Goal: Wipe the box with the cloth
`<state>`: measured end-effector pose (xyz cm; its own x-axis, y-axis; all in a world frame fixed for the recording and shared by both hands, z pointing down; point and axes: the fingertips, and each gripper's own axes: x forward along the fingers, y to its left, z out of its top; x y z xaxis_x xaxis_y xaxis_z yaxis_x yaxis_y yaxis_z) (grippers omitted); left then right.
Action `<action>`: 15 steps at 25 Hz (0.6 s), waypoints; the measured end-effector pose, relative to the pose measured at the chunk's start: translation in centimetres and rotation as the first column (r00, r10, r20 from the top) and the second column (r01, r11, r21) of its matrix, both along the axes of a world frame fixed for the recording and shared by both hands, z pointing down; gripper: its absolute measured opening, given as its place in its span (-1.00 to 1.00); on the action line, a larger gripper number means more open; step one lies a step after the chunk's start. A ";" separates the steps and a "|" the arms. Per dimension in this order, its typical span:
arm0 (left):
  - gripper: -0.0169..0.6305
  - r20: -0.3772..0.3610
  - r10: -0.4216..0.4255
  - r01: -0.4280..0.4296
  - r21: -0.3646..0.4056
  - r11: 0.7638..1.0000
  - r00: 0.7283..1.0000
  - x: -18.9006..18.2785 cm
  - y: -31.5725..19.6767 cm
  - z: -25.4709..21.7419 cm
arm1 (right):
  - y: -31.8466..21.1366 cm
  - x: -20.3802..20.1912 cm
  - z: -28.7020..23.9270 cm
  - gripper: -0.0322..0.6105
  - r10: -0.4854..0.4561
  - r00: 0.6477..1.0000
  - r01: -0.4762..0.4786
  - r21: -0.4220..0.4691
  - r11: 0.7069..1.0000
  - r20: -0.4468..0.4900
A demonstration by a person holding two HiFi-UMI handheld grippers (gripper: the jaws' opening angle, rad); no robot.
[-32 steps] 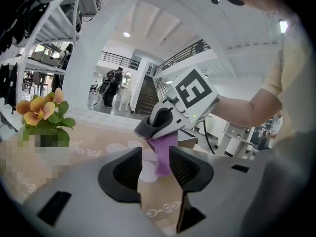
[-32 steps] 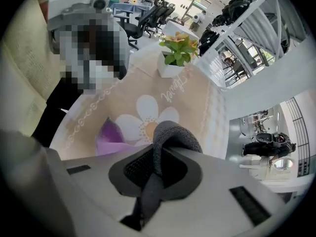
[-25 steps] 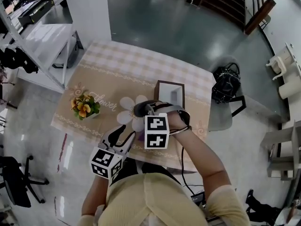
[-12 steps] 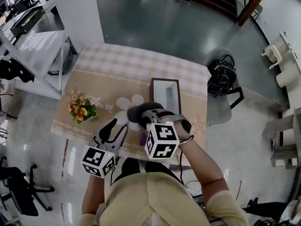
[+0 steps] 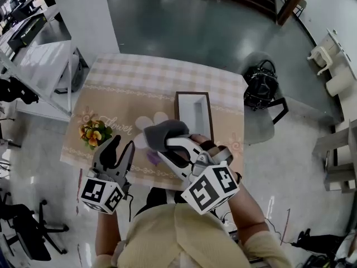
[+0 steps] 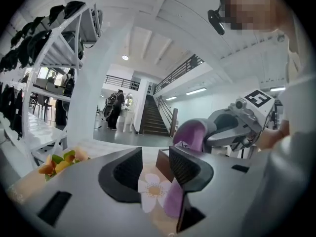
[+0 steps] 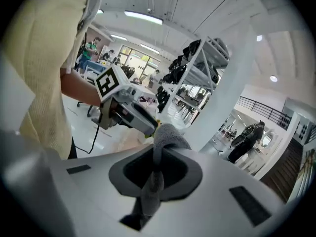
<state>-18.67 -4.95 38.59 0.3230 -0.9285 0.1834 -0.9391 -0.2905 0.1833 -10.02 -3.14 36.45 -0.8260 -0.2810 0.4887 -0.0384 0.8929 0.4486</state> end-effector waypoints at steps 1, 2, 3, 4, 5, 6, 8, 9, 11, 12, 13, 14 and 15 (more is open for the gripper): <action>-0.40 0.000 -0.007 0.007 0.000 1.000 1.000 -0.2 0.1 0.0 | 0.3 -0.1 -0.3 -0.78 -0.005 1.000 0.005 -0.012 1.000 0.031; -0.41 0.001 -0.016 0.016 -0.002 1.000 1.000 -0.5 0.2 0.1 | 0.6 -0.2 -0.5 -0.78 -0.007 0.998 0.008 -0.024 1.000 0.059; -0.41 0.000 -0.026 0.026 -0.004 1.000 1.000 -0.8 0.3 0.1 | 0.9 -0.4 -0.7 -0.78 -0.006 0.996 0.009 -0.035 0.999 0.086; -0.42 -0.001 -0.036 0.036 -0.005 0.999 0.999 -1.0 0.4 0.1 | 1.2 -0.5 -0.8 -0.78 -0.002 0.994 0.007 -0.047 0.999 0.113; -0.42 -0.003 -0.045 0.045 -0.005 0.999 0.999 -1.2 0.5 0.1 | 1.6 -0.6 -0.9 -0.78 0.002 0.990 0.007 -0.062 0.998 0.143; -0.43 -0.005 -0.054 0.054 -0.005 0.999 0.999 -1.4 0.6 0.1 | 1.9 -0.8 -1.0 -0.78 0.006 0.984 0.009 -0.081 0.997 0.179; -0.43 -0.013 -0.060 0.060 -0.008 0.998 0.998 -1.5 0.6 0.4 | 2.7 -0.9 -0.7 -0.78 0.014 0.969 0.019 -0.133 0.991 0.245; -0.43 -0.019 -0.055 0.055 -0.012 0.998 0.998 -1.5 0.6 0.6 | 2.9 -0.9 -0.2 -0.78 0.019 0.965 0.024 -0.160 0.987 0.262; -0.43 -0.033 -0.041 0.040 -0.029 0.999 0.999 -1.0 0.6 1.2 | 2.9 -0.7 1.7 -0.78 0.044 0.965 0.012 -0.208 0.978 0.260; -0.43 -0.038 -0.034 0.032 -0.039 0.999 0.999 -0.6 0.6 1.6 | 2.5 -0.4 2.8 -0.78 0.071 0.965 -0.013 -0.227 0.974 0.251; -0.43 -0.041 -0.026 0.024 -0.049 0.999 0.999 -0.3 0.5 2.0 | 1.9 -0.1 4.1 -0.78 0.107 0.965 -0.049 -0.237 0.970 0.238; -0.43 -0.044 -0.016 0.014 -0.058 0.998 0.999 0.2 0.4 2.4 | 1.2 0.3 5.3 -0.78 0.144 0.964 -0.091 -0.236 0.967 0.221; -0.43 -0.049 -0.007 0.004 -0.068 0.998 0.999 0.6 0.3 2.9 | 0.6 0.8 6.4 -0.78 0.178 0.963 -0.132 -0.224 0.966 0.200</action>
<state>-18.04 -4.69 41.45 0.3285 -0.9161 0.2298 -0.9299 -0.2710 0.2487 -9.24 -2.56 42.86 -0.8725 -0.3261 0.3638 -0.2597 0.9403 0.2200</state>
